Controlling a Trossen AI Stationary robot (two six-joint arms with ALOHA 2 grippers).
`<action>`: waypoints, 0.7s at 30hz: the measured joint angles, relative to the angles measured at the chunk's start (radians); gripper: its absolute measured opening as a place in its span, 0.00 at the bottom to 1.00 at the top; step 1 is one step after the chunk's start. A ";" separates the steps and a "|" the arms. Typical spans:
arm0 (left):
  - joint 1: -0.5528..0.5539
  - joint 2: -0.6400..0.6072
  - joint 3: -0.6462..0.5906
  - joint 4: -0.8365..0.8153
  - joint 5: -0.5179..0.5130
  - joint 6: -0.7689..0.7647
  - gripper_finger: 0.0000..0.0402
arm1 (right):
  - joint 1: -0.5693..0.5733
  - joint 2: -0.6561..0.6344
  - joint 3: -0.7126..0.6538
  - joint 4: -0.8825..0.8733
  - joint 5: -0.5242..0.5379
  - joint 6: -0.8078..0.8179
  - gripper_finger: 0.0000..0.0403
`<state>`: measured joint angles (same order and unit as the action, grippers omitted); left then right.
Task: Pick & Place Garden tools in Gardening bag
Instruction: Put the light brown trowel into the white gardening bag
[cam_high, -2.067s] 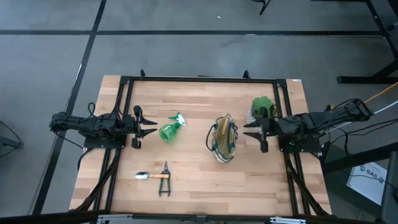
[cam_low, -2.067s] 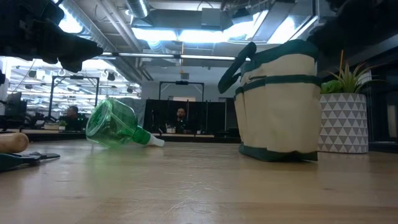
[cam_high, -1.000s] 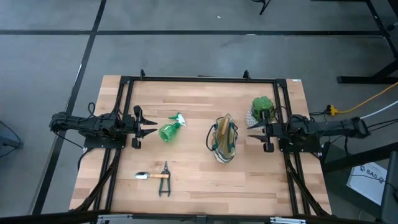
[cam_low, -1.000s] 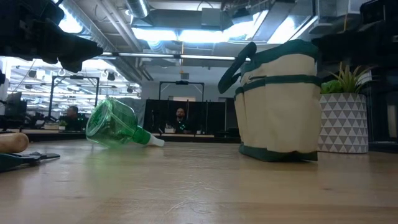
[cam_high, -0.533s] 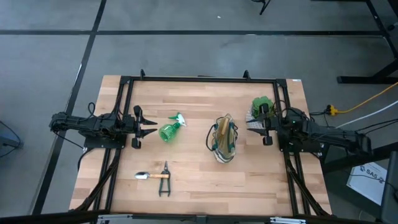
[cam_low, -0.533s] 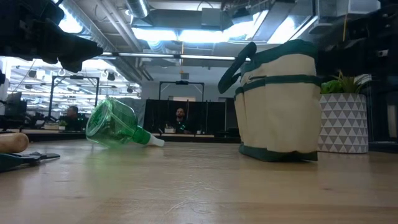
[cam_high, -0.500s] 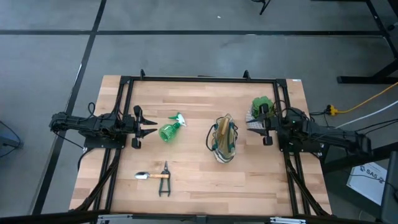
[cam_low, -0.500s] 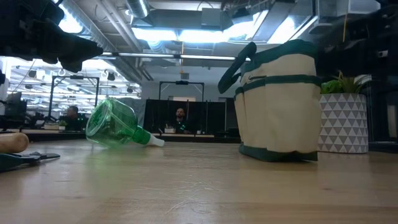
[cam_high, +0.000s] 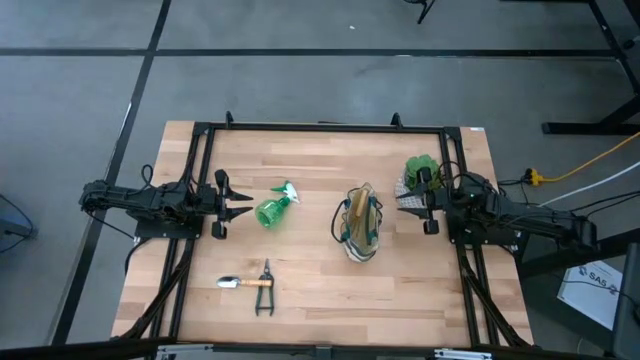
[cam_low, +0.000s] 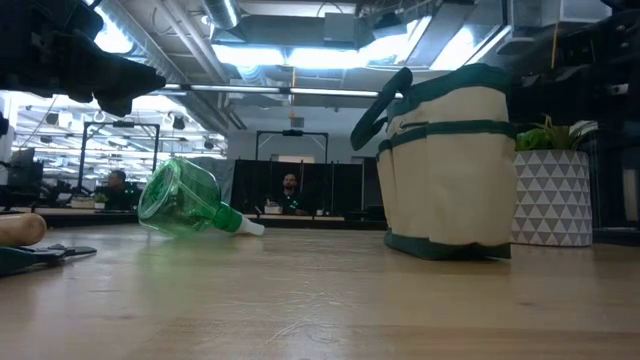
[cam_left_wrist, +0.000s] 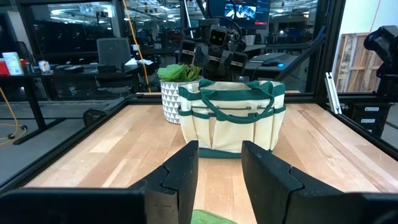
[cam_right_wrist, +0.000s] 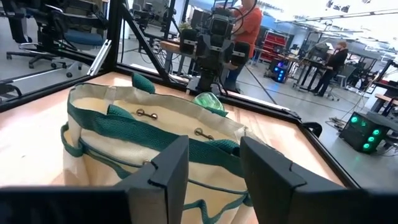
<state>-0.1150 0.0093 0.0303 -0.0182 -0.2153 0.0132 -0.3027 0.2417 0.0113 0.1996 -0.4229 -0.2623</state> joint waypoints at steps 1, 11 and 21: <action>0.000 0.000 0.000 0.000 0.000 0.000 0.29 | 0.000 0.000 0.000 -0.003 0.000 0.000 0.36; 0.000 0.000 0.000 0.000 0.000 0.000 0.29 | 0.056 0.000 0.000 0.127 0.000 0.129 0.36; 0.000 0.000 0.000 0.000 0.000 0.000 0.29 | 0.304 0.000 0.000 0.074 0.245 0.158 0.36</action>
<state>-0.1149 0.0090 0.0305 -0.0181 -0.2153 0.0135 0.0015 0.2417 0.0116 0.2738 -0.1776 -0.1039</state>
